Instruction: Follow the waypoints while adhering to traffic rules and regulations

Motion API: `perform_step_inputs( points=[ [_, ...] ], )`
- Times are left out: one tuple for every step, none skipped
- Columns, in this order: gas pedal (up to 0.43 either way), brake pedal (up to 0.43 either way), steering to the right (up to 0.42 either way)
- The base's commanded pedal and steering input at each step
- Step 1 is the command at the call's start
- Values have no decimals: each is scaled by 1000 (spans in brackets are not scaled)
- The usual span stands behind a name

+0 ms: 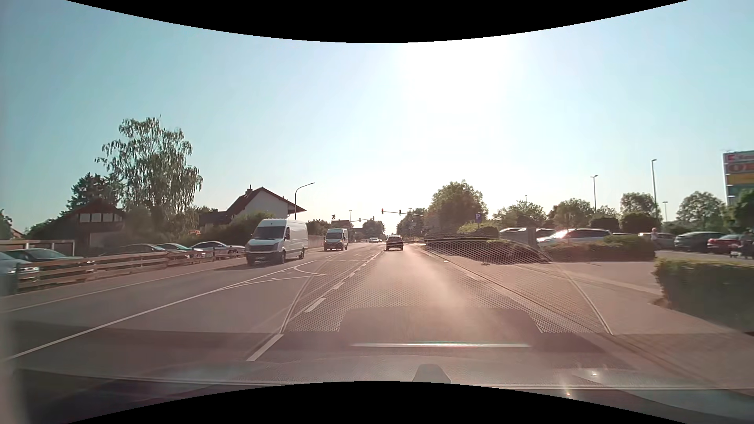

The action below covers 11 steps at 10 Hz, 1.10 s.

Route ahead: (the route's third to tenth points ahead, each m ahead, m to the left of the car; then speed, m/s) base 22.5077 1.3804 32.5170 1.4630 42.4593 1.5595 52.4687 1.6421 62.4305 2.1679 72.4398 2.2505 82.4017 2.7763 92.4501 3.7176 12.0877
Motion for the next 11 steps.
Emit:
perform_step_inputs(
  points=[
    [47, 0, -4],
    [47, 0, -4],
    [47, 0, -4],
    [47, 0, -4],
    [47, 0, -4],
    [47, 0, -4],
    [47, 0, -4],
    [47, 0, -4],
    [47, 0, -4],
    [47, 0, -4],
    [47, 0, -4]
  ],
)
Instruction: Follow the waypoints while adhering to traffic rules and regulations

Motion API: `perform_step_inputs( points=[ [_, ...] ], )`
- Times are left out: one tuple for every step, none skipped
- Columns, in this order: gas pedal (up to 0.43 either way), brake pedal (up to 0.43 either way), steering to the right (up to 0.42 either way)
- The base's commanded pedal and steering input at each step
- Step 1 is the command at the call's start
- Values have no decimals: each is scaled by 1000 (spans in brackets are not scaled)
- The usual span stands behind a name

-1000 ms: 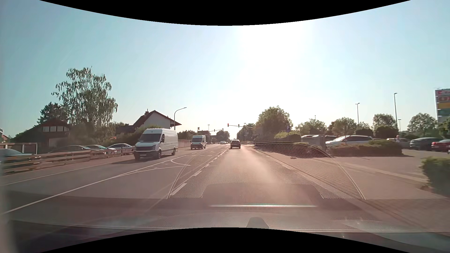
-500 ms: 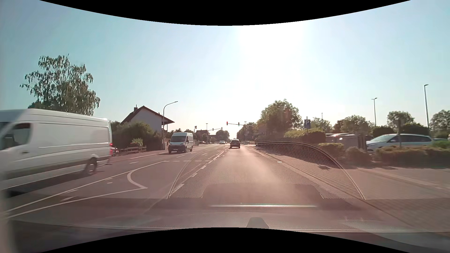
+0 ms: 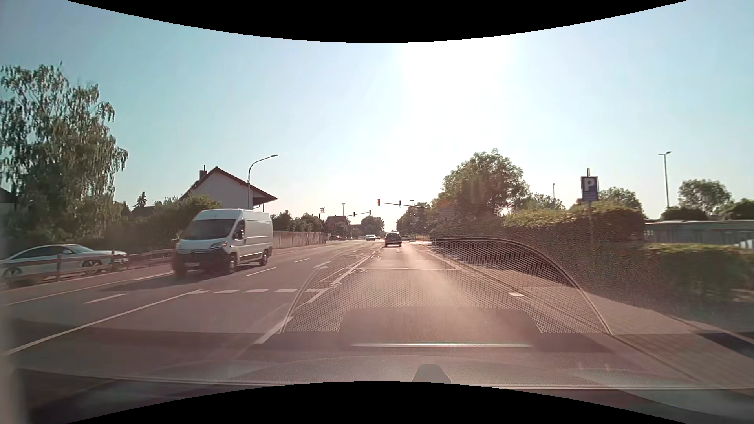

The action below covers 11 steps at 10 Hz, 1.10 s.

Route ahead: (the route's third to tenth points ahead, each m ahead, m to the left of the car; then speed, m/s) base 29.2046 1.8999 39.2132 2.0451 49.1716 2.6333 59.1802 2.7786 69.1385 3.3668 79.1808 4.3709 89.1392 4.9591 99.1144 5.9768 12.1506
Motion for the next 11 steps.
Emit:
perform_step_inputs(
  points=[
    [47, 0, -4],
    [47, 0, -4],
    [47, 0, -3],
    [47, 0, -3],
    [47, 0, -3],
    [47, 0, -4],
    [47, 0, -4],
    [47, 0, -3],
    [47, 0, -4],
    [47, 0, -4],
    [47, 0, -3]
  ],
)
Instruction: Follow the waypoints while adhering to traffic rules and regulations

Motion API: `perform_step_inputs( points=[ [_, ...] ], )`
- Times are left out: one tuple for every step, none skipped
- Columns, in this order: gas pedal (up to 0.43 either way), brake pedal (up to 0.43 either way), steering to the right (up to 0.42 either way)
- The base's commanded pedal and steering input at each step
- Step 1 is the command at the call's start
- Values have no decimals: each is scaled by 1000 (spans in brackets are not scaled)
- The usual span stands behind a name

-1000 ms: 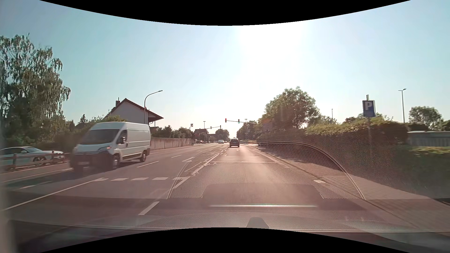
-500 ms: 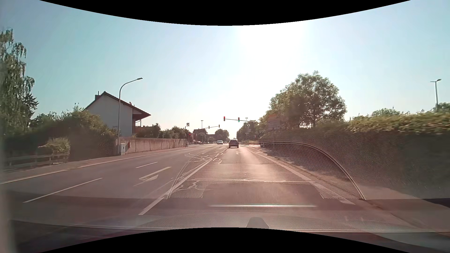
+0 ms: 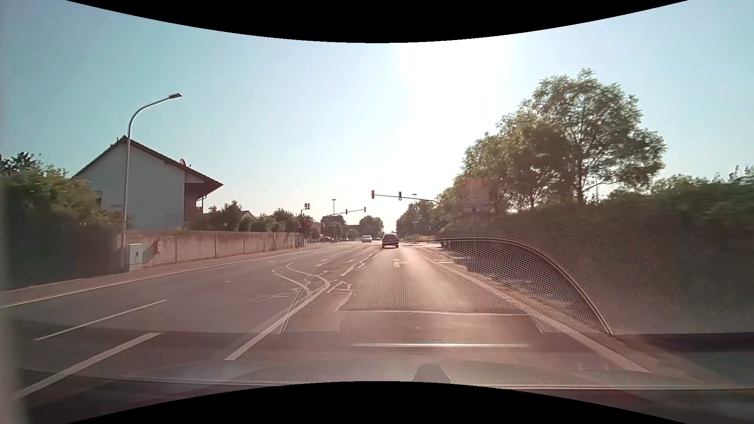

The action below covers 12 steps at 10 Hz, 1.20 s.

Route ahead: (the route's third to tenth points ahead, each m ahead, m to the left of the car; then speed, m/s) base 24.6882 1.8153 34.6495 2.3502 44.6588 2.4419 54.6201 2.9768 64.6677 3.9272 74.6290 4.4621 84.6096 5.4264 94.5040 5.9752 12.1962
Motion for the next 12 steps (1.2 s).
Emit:
perform_step_inputs(
  points=[
    [47, 0, -4],
    [47, 0, -3],
    [47, 0, -4],
    [47, 0, -4],
    [47, 0, -3],
    [47, 0, -3],
    [47, 0, -3],
    [47, 0, -4],
    [47, 0, -4],
    [47, 0, -5],
    [47, 0, -6],
    [47, 0, -6]
  ],
)
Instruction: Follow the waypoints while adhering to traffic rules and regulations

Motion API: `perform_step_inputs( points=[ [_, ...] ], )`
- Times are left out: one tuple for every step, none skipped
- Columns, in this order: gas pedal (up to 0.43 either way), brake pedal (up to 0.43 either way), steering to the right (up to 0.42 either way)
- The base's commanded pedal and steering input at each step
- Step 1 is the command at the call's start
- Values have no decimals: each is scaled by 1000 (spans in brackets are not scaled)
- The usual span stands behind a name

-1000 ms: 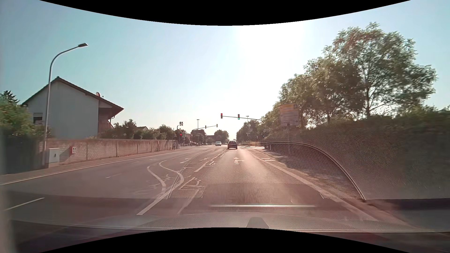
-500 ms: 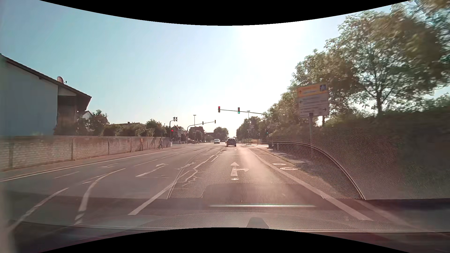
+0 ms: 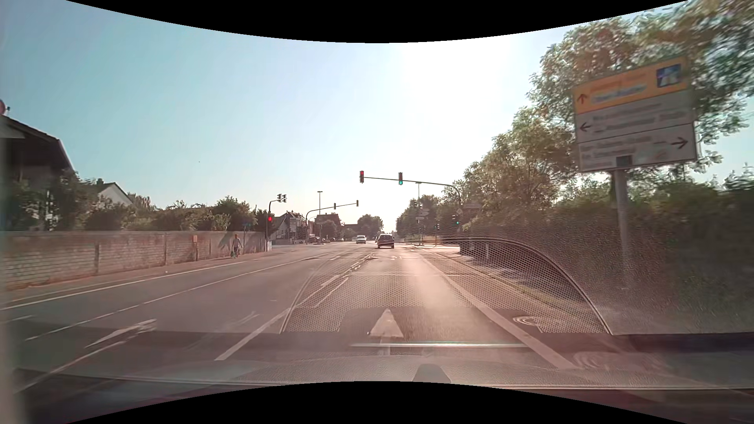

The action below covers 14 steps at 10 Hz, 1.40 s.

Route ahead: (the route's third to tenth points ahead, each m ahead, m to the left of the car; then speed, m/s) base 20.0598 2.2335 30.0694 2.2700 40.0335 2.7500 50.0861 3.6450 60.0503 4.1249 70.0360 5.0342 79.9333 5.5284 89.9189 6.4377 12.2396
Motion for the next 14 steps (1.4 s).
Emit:
perform_step_inputs(
  points=[
    [47, 0, -6],
    [47, 0, -6],
    [47, 0, -6],
    [47, 0, -6],
    [47, 0, -6],
    [47, 0, -6],
    [47, 0, -6],
    [47, 0, -7],
    [47, 0, -7],
    [47, 0, -7],
    [47, 0, -7],
    [47, 0, -7],
    [47, 0, -7],
    [47, 0, -8]
  ],
)
